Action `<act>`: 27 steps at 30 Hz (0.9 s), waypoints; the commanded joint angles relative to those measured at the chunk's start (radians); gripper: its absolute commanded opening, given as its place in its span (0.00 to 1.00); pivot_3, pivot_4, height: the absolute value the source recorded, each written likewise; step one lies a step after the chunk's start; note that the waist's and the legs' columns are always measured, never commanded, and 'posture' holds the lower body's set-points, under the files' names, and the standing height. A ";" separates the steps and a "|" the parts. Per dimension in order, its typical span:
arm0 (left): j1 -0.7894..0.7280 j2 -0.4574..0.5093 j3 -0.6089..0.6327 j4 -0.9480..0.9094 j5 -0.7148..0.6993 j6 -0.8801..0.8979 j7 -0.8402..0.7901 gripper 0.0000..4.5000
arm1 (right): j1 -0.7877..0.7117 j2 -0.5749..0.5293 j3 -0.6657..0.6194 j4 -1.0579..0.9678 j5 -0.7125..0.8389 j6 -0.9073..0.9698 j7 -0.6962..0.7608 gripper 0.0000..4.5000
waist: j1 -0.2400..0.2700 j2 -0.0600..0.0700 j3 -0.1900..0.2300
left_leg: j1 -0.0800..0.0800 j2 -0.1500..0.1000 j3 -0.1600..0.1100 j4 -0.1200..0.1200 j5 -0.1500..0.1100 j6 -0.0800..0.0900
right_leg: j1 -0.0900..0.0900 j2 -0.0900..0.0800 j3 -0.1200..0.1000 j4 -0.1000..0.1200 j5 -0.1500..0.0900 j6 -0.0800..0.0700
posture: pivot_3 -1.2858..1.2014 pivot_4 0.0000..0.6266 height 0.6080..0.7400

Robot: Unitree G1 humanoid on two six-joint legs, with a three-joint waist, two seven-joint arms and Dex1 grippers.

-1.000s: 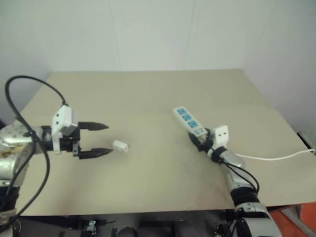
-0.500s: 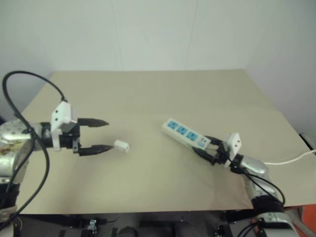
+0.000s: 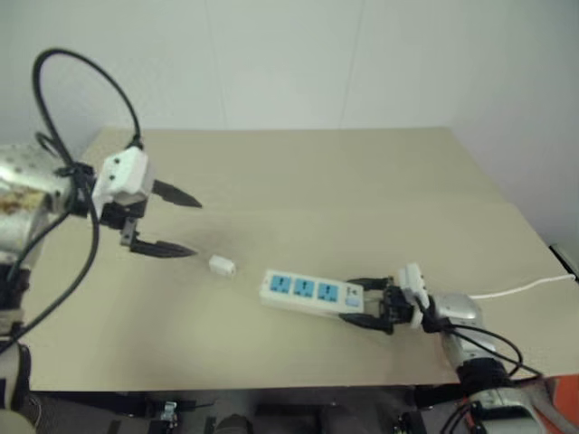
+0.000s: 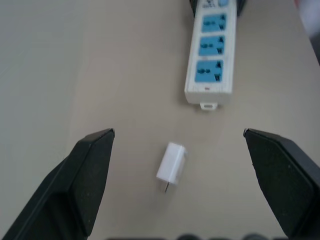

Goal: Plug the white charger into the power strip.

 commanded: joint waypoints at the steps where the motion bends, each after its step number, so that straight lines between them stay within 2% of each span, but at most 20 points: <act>1: -0.162 0.029 -0.196 0.080 -0.039 -0.094 -0.007 1.00 | -0.053 0.014 0.005 0.067 -0.015 -0.075 0.050 0.75 | 0.004 0.000 0.000 | 0.000 0.000 0.000 0.000 0.000 0.000 | 0.000 0.000 0.000 -0.001 0.000 0.000 | 0.52 0.24 1.00; 6: -0.339 0.014 -0.524 0.144 -0.093 -0.174 -0.007 1.00 | -0.086 0.020 0.017 0.159 -0.042 -0.108 0.083 0.75 | 0.006 0.000 0.001 | -0.001 0.000 -0.001 0.001 0.000 0.000 | 0.000 0.000 0.000 0.000 0.000 0.000 | 0.52 0.24 1.00; 9: -0.405 -0.036 -0.682 0.205 -0.037 -0.242 -0.007 1.00 | -0.088 0.025 0.022 0.180 -0.052 -0.120 0.088 0.75 | 0.007 0.000 0.001 | 0.000 0.000 -0.001 0.001 0.000 0.000 | 0.001 0.000 0.000 0.001 0.000 0.000 | 0.52 0.24 1.00; 13: -0.442 -0.164 -0.752 0.358 0.069 -0.319 -0.007 1.00 | -0.099 0.029 0.029 0.209 -0.074 -0.130 0.071 0.75 | 0.006 0.000 0.001 | 0.001 0.000 -0.001 0.003 0.000 0.000 | 0.001 0.000 0.000 0.001 0.000 0.000 | 0.52 0.24 1.00; 18: -0.489 -0.293 -0.783 0.503 0.095 -0.334 -0.007 1.00 | -0.105 0.035 0.032 0.241 -0.100 -0.149 0.047 0.75 | 0.004 0.000 0.001 | 0.001 0.000 -0.001 0.003 0.000 0.000 | 0.001 0.001 0.000 0.001 0.000 0.000 | 0.52 0.24 1.00; 27: -0.525 -0.430 -0.877 0.689 0.253 -0.441 -0.007 1.00 | -0.104 0.039 0.034 0.268 -0.132 -0.173 -0.007 0.75 | 0.002 -0.001 0.000 | 0.002 0.000 -0.002 0.003 0.000 0.000 | 0.003 0.002 0.001 0.002 0.000 0.000 | 0.52 0.24 1.00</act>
